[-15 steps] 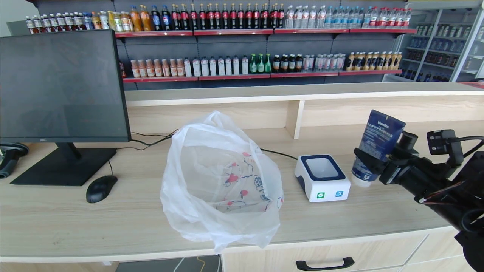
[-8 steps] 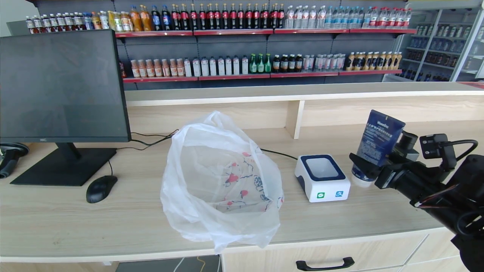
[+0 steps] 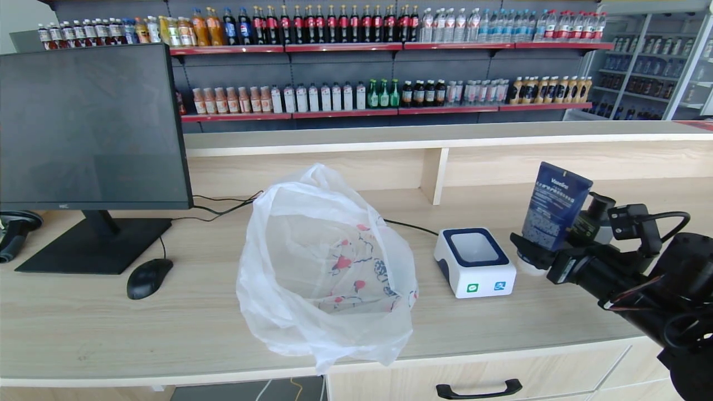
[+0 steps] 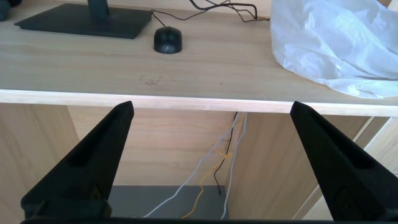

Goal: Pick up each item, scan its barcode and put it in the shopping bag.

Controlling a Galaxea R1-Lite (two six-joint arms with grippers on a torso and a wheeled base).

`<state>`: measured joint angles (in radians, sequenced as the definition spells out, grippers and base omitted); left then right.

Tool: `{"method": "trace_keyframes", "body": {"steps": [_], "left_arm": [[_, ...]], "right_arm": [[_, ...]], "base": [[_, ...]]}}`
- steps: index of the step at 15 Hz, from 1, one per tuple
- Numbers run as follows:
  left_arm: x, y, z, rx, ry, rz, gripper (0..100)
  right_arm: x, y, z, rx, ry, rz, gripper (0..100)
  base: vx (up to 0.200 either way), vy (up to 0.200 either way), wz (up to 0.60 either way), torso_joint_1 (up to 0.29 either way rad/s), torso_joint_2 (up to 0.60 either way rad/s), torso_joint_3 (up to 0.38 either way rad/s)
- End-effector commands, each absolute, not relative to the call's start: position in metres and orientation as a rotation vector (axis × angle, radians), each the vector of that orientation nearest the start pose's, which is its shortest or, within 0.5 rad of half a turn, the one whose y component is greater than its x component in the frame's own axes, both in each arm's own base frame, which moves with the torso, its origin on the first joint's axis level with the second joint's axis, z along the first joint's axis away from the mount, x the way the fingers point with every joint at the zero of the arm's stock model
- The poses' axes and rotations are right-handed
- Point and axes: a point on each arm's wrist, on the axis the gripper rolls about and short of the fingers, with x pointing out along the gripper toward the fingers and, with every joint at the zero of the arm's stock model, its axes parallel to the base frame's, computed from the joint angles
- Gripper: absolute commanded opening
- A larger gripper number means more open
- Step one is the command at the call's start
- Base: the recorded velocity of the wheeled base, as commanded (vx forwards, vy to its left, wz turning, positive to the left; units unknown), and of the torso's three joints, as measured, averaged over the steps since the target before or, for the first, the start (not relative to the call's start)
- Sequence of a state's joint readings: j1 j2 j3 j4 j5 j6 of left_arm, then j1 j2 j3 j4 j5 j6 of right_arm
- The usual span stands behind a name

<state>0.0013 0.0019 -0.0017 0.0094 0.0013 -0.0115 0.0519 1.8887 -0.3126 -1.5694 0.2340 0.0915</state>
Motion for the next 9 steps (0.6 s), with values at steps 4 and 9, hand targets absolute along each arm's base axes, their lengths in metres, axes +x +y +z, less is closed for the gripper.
{"method": "trace_keyframes", "body": {"steps": [4, 9], "left_arm": [[-0.023, 0.0, 0.075, -0.012, 0.009, 0.003, 100], [-0.023, 0.0, 0.075, -0.011, 0.009, 0.003, 100]], "right_arm": [[0.274, 0.018, 0.102, 0.094, 0.042, 0.279, 100], [0.284, 0.006, 0.104, 0.086, 0.017, 0.228, 100]], "base": [[0.0, 0.0, 0.0, 0.0, 0.0, 0.0], [0.0, 0.0, 0.0, 0.0, 0.0, 0.0]]}}
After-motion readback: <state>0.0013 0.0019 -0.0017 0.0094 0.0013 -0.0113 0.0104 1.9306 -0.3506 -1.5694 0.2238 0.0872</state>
